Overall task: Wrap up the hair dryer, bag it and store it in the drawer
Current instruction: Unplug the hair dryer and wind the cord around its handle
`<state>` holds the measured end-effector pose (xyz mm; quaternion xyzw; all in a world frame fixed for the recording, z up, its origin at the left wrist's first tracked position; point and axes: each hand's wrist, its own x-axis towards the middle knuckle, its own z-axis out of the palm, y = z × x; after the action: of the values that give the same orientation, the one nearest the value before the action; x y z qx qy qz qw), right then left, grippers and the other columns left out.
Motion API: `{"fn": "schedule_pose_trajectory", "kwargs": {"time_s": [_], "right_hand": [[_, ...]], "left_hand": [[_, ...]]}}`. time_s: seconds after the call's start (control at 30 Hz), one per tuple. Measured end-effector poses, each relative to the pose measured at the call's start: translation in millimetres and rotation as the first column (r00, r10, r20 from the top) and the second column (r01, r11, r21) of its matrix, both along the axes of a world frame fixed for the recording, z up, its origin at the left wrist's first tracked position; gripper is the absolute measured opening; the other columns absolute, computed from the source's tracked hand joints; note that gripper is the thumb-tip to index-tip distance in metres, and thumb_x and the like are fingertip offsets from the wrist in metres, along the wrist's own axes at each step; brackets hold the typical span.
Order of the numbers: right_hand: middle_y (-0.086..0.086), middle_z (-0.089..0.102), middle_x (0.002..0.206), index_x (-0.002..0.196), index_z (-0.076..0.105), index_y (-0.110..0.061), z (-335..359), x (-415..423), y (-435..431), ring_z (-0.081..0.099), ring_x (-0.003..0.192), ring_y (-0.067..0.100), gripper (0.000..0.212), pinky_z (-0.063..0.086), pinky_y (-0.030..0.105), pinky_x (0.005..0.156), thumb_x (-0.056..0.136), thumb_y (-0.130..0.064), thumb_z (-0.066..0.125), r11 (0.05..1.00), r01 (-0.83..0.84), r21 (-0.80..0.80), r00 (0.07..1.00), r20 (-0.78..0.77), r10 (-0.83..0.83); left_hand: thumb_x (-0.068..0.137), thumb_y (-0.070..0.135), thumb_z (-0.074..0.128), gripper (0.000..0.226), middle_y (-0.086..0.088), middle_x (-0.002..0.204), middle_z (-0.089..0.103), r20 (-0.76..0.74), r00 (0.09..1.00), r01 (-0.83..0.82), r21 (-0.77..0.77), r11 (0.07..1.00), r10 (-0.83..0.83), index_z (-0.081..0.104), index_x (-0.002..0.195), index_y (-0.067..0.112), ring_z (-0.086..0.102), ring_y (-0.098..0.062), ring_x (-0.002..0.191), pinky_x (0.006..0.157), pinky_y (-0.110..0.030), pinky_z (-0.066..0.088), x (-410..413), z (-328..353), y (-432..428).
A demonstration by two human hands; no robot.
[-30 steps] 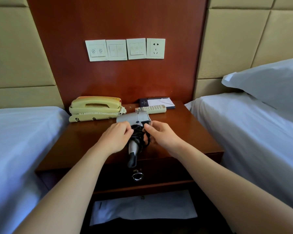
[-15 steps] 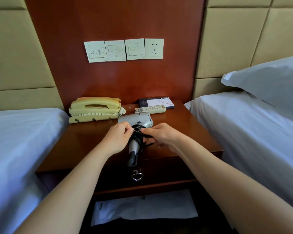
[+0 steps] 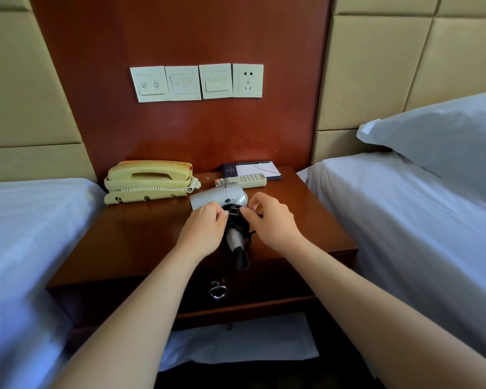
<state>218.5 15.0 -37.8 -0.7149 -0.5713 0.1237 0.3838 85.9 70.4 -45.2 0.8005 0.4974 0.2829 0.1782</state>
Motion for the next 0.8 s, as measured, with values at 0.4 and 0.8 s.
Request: {"fn": "schedule_pose_trajectory", "kwargs": {"time_s": [0.4,0.8], "right_hand": [[-0.009,0.053,0.059,0.078,0.062,-0.021,3,21,7,0.049,0.062,0.017,0.015,0.038,0.028,0.062,0.085,-0.035,0.063,0.985,-0.149,0.091,0.978,0.160,0.133],[0.007,0.048,0.060,0.068,0.061,-0.003,26,29,-3,0.042,0.058,0.019,0.038,0.032,0.032,0.056,0.089,-0.036,0.058,0.970,-0.209,-0.120,0.935,0.267,0.235]], "left_hand": [[0.098,0.030,0.039,0.024,-0.006,0.083,0.052,-0.034,0.999,0.010,0.042,0.999,-0.009,0.051,0.085,0.013,0.056,-0.036,0.090,0.066,-0.035,0.036,0,4,-2],[0.098,0.028,0.042,0.027,-0.007,0.084,0.055,0.040,0.999,0.027,-0.007,1.000,-0.027,0.056,0.087,0.008,0.056,-0.034,0.087,0.070,-0.037,0.041,11,8,-3]]}}
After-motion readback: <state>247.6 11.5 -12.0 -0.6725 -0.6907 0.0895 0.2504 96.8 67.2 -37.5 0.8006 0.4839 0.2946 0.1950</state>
